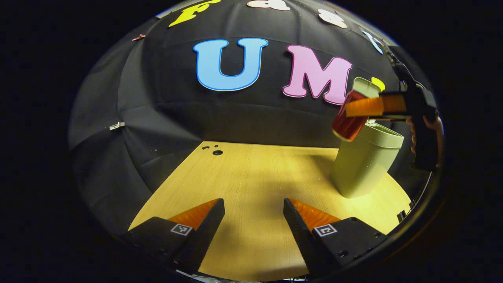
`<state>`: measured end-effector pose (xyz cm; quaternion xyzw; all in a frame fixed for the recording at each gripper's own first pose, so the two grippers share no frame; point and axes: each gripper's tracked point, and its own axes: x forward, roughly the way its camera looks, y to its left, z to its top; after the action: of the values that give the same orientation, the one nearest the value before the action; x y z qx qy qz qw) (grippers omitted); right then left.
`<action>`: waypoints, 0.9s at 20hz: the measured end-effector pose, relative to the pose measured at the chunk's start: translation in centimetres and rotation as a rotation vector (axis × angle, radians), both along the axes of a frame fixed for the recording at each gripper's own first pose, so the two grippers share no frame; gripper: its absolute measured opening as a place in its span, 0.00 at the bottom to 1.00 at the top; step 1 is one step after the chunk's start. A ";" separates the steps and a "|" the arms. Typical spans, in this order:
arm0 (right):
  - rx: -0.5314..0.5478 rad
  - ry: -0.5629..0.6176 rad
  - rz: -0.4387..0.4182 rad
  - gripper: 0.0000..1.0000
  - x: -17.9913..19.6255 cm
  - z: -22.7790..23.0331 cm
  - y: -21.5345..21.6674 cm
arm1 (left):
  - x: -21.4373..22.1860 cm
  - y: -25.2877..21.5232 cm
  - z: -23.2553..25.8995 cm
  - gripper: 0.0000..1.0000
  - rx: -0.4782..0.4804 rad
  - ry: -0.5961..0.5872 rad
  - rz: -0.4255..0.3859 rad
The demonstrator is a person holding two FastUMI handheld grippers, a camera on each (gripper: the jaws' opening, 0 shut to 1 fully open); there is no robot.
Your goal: Press the lid of the desktop garbage bin to open it, pick up the crumpled paper on the desktop and throw it into the bin, then pick up the pop can on the desktop and drop it into the bin, and finally close the garbage bin lid.
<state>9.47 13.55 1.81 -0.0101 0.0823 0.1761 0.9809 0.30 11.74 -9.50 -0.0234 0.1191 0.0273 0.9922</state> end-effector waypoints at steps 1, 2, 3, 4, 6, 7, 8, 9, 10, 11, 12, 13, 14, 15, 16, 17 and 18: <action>0.025 -0.011 -0.016 0.82 0.0 0.9 -0.7 | 0.2 -0.2 0.1 0.96 0.000 -0.004 -0.006; 0.034 -0.021 -0.039 0.82 0.2 1.6 -1.8 | 0.4 -0.4 0.4 0.96 -0.002 -0.010 -0.011; 0.038 -0.030 -0.063 0.82 0.1 2.2 -3.3 | 0.7 -0.6 0.6 0.96 -0.005 -0.018 -0.016; 0.042 -0.036 -0.085 0.82 0.2 2.7 -4.4 | 0.9 -0.9 0.9 0.96 -0.006 -0.026 -0.022; 0.061 -0.046 -0.133 0.82 0.4 3.6 -6.4 | 1.3 -1.5 1.2 0.96 -0.008 -0.037 -0.035; 0.068 -0.050 -0.161 0.82 0.6 3.9 -7.5 | 1.5 -1.9 1.2 0.96 -0.011 -0.039 -0.043; 0.074 -0.057 -0.188 0.82 0.6 4.2 -8.5 | 1.6 -2.3 1.2 0.96 -0.014 -0.039 -0.053; 0.078 -0.068 -0.211 0.82 0.8 4.7 -9.5 | 1.7 -2.6 1.2 0.96 -0.016 -0.038 -0.062; 0.077 -0.080 -0.235 0.82 0.9 5.1 -10.5 | 2.0 -2.9 1.2 0.96 -0.016 -0.039 -0.070; 0.074 -0.093 -0.259 0.82 1.0 5.4 -11.5 | 2.0 -3.1 1.2 0.96 -0.015 -0.040 -0.079; 0.069 -0.102 -0.283 0.82 1.1 5.7 -12.5 | 2.1 -3.3 1.3 0.96 -0.012 -0.041 -0.087; 0.069 -0.108 -0.306 0.82 1.1 6.0 -13.4 | 2.1 -3.4 1.3 0.96 -0.007 -0.042 -0.094; 0.072 -0.114 -0.324 0.82 1.1 6.2 -14.1 | 2.2 -3.5 1.4 0.96 -0.003 -0.043 -0.099; 0.075 -0.118 -0.344 0.82 1.4 6.3 -14.8 | 2.3 -3.4 1.5 0.96 0.001 -0.045 -0.103; 0.076 -0.120 -0.366 0.82 1.5 6.3 -15.5 | 2.2 -3.3 1.6 0.96 0.005 -0.048 -0.106; 0.073 -0.123 -0.387 0.82 1.8 6.2 -16.2 | 2.2 -3.1 1.7 0.96 0.008 -0.050 -0.108; 0.063 -0.125 -0.408 0.82 2.0 6.1 -16.9 | 2.1 -3.0 1.7 0.96 0.008 -0.051 -0.109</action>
<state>11.52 -3.36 7.90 0.0266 0.0160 -0.0244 0.9992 2.43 8.79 -7.79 -0.0138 0.0948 -0.0272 0.9950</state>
